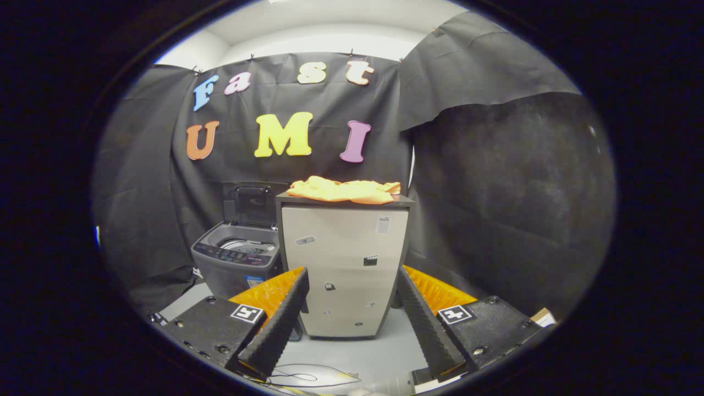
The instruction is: Put the clothes into the washing machine and then close the washing machine lid.
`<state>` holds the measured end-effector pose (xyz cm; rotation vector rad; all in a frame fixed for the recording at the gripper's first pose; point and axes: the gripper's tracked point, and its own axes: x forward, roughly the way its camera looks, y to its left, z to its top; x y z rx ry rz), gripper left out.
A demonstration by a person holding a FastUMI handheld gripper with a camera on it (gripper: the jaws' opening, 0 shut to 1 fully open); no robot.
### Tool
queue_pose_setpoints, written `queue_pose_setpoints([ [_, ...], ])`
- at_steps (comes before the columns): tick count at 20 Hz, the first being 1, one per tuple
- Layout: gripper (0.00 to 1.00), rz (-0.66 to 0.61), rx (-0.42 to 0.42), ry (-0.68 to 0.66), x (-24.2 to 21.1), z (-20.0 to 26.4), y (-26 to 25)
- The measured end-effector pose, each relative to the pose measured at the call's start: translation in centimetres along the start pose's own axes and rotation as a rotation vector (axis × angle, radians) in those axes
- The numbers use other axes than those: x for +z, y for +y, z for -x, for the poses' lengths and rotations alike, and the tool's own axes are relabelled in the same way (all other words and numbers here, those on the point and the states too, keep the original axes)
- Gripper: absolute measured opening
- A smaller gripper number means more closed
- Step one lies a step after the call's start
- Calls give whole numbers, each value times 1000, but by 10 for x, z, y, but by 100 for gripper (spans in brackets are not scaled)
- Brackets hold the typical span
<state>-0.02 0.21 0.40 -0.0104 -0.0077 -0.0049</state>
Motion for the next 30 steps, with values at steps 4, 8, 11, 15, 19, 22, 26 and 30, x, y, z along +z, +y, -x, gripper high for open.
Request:
queue_pose_setpoints([
  [4,100,-15,-9,1,4,-2,0],
  [8,100,-11,-5,-6,12,-7,7],
  [11,100,-13,-2,-9,16,-14,13],
  [15,100,-12,-12,-1,27,-25,17],
  [19,100,-20,-39,-1,56,-48,8],
  [22,100,-36,-52,6,87,-75,-2],
  [26,100,-31,-40,-34,145,-126,-14],
  [30,100,-25,-4,-60,200,-189,-13],
])
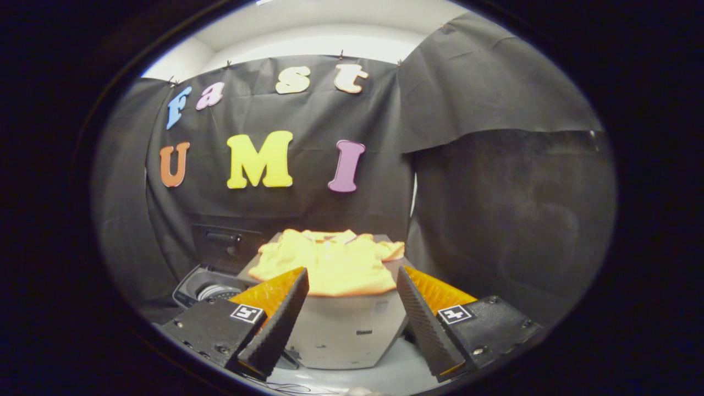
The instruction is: Put the clothes into the washing machine and then close the washing machine lid.
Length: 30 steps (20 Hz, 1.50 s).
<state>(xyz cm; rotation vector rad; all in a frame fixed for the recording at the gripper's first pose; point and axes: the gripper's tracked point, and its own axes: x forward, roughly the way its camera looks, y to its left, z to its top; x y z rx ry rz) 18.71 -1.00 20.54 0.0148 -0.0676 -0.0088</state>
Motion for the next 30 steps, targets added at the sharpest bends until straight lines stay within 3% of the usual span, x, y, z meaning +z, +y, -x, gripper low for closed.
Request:
queue_pose_setpoints([
  [7,100,-13,95,3,62,-118,29],
  [11,100,-8,117,39,71,-174,42],
  [20,100,30,132,309,18,-253,56],
  [30,99,24,104,650,-68,-270,55],
])
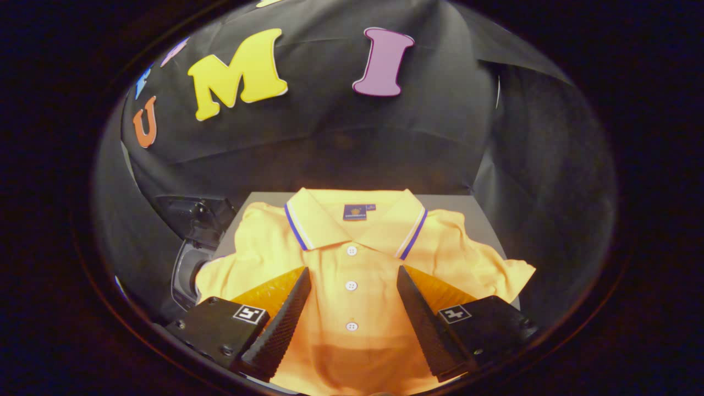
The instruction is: Put the clothes into the washing machine and then close the washing machine lid.
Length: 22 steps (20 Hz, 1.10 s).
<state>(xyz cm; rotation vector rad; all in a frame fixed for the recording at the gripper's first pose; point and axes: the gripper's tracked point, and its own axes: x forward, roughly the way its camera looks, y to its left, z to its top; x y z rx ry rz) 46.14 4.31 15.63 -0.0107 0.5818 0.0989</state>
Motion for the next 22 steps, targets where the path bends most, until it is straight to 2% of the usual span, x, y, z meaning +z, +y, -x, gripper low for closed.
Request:
queue_pose_setpoints([
  [3,97,64,-37,26,-3,-2,-2],
  [5,96,49,-57,28,-4,-3,0],
  [9,90,46,-40,21,-5,-4,1],
  [12,61,54,-31,9,-3,-3,-5],
  [14,42,15,-4,-4,-5,-4,-12],
  [16,28,-31,27,0,-6,4,-16],
  [20,13,-89,70,-2,-20,22,-9],
  [22,11,-119,94,1,-28,36,1],
])
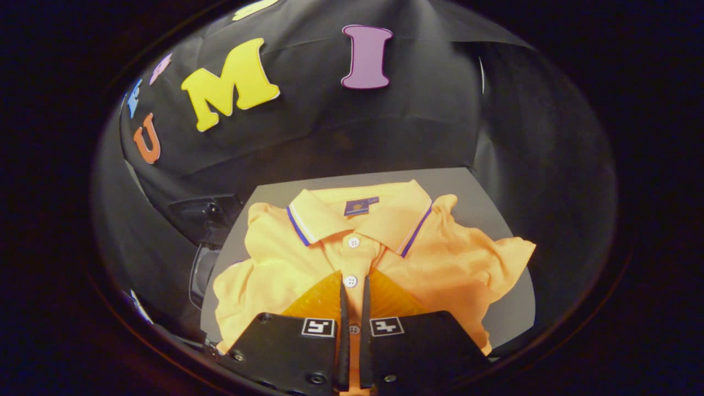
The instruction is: Put the clothes into the washing machine and then close the washing machine lid.
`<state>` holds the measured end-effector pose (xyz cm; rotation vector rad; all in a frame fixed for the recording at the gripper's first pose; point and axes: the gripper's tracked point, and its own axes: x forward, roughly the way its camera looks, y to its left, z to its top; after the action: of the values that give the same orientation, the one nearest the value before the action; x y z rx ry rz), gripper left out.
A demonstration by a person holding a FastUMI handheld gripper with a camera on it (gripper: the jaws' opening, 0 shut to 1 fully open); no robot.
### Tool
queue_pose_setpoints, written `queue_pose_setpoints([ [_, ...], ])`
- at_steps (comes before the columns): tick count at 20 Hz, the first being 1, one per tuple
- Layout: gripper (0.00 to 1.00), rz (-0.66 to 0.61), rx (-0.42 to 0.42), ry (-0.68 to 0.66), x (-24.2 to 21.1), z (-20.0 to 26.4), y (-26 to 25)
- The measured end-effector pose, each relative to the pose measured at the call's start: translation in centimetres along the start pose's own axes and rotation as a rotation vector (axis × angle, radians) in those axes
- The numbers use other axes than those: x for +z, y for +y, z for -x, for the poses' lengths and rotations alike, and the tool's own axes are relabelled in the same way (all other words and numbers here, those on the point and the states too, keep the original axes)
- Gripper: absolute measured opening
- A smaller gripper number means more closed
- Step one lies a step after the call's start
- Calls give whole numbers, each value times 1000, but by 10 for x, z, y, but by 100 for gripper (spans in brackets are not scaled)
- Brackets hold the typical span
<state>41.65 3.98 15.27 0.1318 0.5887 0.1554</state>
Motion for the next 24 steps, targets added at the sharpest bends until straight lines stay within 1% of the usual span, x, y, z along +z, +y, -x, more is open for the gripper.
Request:
queue_pose_setpoints([
  [3,10,-39,28,-18,-2,20,15],
  [7,10,-57,69,-76,8,62,40],
  [10,9,-47,97,-123,18,94,65],
  [13,9,-10,107,-178,23,128,89],
  [19,10,27,167,-254,25,175,158],
  [24,9,65,235,-296,27,201,225],
])
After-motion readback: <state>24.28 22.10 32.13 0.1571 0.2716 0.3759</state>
